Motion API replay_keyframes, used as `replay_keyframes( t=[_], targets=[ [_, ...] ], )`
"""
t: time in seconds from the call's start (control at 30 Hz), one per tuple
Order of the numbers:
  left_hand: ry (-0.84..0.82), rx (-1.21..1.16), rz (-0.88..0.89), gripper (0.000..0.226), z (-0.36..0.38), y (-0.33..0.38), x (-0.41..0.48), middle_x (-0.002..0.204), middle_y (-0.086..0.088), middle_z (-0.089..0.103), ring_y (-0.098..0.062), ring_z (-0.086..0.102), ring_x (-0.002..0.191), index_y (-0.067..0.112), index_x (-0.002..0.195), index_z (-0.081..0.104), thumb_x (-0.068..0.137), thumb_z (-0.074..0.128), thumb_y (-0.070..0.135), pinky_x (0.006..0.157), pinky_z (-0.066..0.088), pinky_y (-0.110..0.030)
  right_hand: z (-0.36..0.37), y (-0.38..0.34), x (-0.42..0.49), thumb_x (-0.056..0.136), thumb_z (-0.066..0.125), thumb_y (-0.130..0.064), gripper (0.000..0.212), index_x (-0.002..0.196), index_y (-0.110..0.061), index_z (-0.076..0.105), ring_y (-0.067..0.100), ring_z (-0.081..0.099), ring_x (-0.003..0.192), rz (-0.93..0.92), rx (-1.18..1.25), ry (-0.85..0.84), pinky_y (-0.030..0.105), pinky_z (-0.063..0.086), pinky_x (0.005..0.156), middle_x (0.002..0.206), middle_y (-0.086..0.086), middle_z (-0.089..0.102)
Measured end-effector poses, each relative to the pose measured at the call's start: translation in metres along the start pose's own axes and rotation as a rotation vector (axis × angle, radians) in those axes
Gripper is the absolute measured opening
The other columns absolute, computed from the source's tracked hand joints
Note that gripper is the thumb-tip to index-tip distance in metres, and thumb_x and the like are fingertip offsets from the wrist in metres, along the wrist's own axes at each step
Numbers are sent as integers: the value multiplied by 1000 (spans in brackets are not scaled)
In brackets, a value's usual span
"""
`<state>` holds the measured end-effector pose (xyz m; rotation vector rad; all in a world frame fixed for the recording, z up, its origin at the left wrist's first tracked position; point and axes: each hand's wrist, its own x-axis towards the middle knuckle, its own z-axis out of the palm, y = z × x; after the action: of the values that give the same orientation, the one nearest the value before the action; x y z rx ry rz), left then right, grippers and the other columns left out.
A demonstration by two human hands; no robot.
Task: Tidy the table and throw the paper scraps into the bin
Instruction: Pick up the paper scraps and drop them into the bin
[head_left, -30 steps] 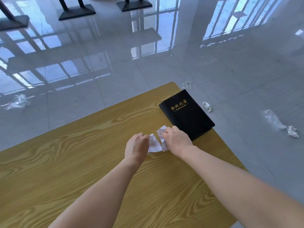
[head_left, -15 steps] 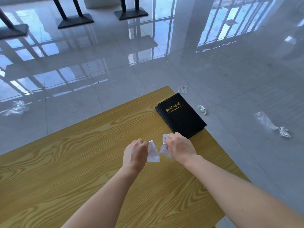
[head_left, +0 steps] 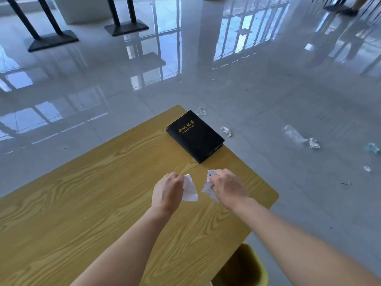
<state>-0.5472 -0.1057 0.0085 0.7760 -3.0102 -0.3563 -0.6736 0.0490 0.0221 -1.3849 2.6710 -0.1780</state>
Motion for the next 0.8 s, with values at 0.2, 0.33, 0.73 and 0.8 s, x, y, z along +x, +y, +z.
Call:
replay_keyframes(
  t=[0.2,0.33,0.73,0.8],
  targets=[
    [19,7,9,5,-1,43,-26,83,-3,60,-20,51,73,10,86,63,86,59,8,55,31,-31,-9,27,-45,95,50,-13,18,99,-7,68,23,53,88,37,34,75,30,35,62,98,6,64],
    [50,5,-26,7,5,82,-53,80,-2,56,-18,41,70,9,83,61,88,56,10,54,27,-31,-11,53,-86,95,50,-17,18,100,-10,66,23,54,94,40,41,83,31,41,65,101,4,63],
    [6,-34,-9,10,66,206,-149,80,-4,57,-24,52,75,10,80,61,88,55,10,58,35,-32,1,141,-219,94,52,-20,19,101,-16,69,24,58,97,50,64,97,29,38,66,100,2,65],
    [-27,-31,27,9,74,218,-158,76,-3,57,-19,44,66,12,80,63,86,60,7,54,31,-31,10,152,-233,95,51,-22,20,105,-18,68,23,58,98,82,67,71,30,43,68,103,1,65]
  ],
)
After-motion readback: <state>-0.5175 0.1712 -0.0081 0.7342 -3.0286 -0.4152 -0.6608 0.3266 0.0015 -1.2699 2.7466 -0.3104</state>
